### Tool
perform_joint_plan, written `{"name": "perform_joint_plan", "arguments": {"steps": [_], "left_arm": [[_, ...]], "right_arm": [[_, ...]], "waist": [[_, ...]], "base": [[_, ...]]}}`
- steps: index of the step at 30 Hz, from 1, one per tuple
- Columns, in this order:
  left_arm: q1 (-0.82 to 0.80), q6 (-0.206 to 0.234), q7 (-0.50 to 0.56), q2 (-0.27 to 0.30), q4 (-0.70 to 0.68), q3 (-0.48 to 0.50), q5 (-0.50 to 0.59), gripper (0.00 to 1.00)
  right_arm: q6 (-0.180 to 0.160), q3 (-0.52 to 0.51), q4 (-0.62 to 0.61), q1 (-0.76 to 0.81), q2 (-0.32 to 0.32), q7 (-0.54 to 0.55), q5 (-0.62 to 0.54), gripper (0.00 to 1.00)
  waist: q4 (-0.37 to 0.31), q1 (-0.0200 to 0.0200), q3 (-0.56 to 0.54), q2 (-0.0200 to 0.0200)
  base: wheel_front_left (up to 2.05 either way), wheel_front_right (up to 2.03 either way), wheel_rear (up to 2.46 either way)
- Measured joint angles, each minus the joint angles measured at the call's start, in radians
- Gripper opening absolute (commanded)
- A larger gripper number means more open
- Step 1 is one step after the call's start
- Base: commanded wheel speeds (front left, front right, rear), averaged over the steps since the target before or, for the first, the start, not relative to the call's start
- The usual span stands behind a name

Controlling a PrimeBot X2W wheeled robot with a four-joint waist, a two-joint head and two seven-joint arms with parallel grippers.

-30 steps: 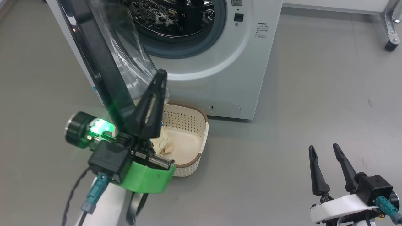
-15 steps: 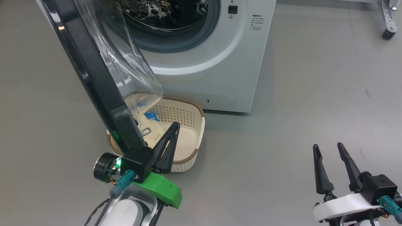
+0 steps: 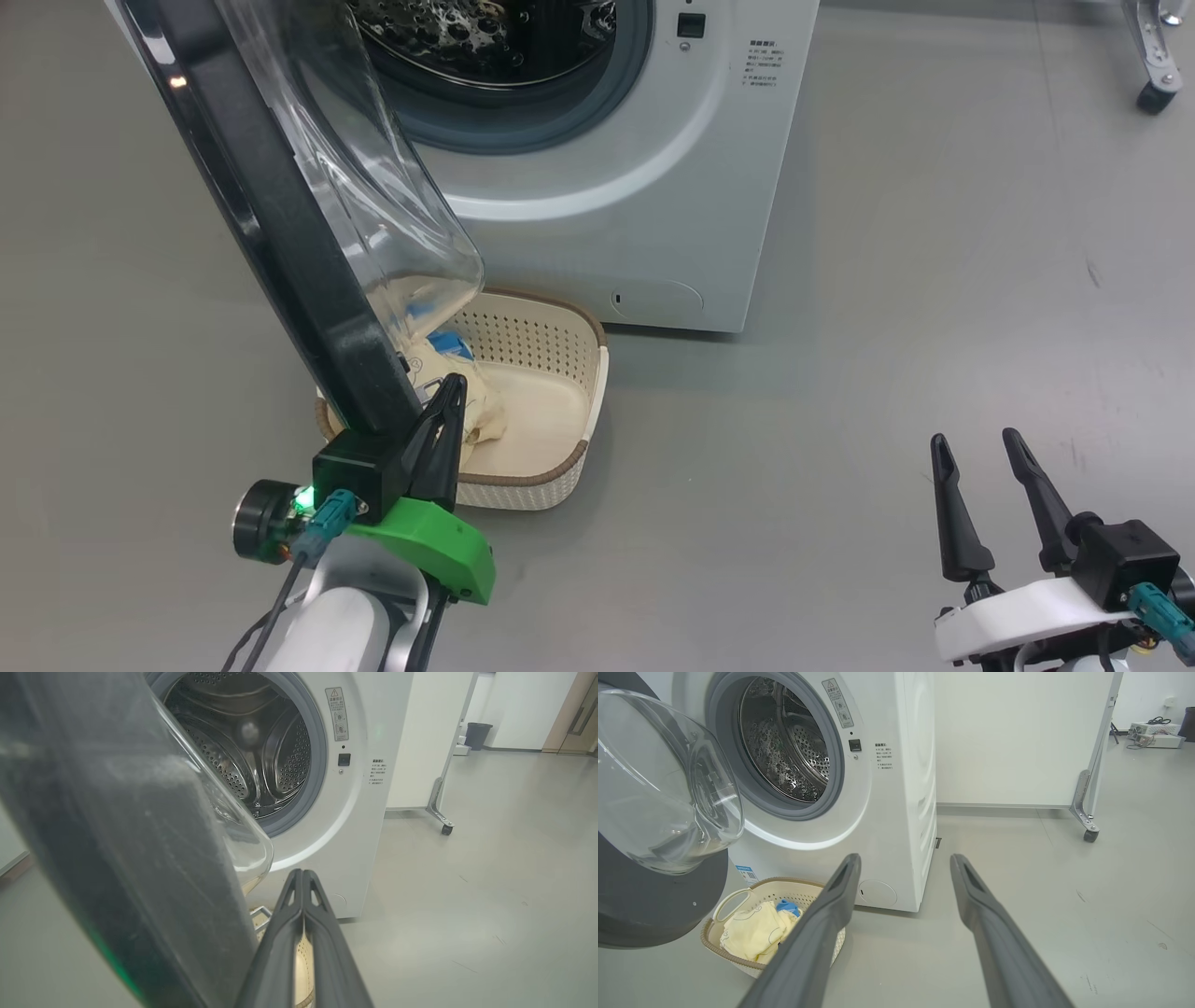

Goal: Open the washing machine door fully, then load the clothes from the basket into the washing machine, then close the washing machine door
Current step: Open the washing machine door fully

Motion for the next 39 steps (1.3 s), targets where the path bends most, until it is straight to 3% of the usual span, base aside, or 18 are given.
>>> {"name": "perform_joint_plan", "arguments": {"steps": [22,39], "left_arm": [[0.007,0.013,-0.028,-0.009,0.067,0.057,-0.012,0.00],[0.017,0.016,-0.072,-0.011,0.068,0.054,-0.035,0.00]], "right_arm": [[0.013,-0.025,0.019,0.001,0.022,0.000,-0.012,1.00],[0.019,-0.064,0.006,0.002,0.018,0.000,-0.017,1.00]], "waist": [[0.004,0.0000,-0.027,0.0000],[0.111,0.0000,0.000,0.0000]], "base": [[0.00,0.00,0.00],[0.00,0.00,0.00]]}}
